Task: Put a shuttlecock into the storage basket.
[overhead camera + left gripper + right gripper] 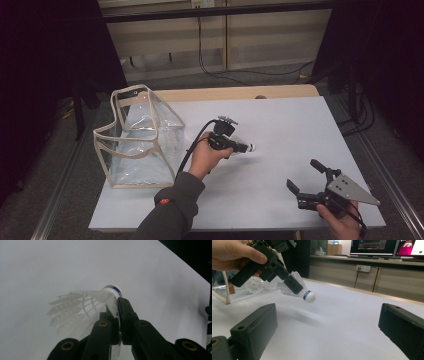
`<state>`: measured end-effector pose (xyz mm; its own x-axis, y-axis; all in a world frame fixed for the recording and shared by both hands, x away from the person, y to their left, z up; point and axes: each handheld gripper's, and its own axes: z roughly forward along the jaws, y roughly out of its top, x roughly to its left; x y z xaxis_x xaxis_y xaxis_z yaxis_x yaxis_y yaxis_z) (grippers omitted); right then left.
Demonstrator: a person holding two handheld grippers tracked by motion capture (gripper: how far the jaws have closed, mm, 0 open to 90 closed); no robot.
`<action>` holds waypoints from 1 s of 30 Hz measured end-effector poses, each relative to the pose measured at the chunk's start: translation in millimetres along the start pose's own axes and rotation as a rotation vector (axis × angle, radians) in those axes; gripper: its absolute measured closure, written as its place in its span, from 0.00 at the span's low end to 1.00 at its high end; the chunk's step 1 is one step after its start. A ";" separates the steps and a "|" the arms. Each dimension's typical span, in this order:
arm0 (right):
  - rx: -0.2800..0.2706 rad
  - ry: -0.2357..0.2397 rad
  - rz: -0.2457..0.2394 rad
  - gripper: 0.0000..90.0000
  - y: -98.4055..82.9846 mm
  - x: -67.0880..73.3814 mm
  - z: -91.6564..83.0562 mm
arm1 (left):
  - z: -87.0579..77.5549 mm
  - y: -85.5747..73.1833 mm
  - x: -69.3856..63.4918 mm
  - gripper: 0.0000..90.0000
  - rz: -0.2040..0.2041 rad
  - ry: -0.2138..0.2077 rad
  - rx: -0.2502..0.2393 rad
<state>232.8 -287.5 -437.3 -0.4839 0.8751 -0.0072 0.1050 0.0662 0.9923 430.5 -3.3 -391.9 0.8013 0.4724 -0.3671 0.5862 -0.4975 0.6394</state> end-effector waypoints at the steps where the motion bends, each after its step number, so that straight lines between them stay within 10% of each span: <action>1: 0.000 0.000 0.000 0.02 0.0 0.1 0.1 | -2.0 0.2 0.2 0.98 -0.003 -0.004 0.003; 30: -0.001 0.003 -0.005 0.02 0.2 0.1 0.4 | -42.9 9.1 -4.5 0.99 -0.014 0.010 0.063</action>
<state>233.0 -287.2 -437.2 -0.4867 0.8735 -0.0119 0.1017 0.0702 0.9923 427.1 21.2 -355.5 0.7921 0.4867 -0.3682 0.6036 -0.5357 0.5905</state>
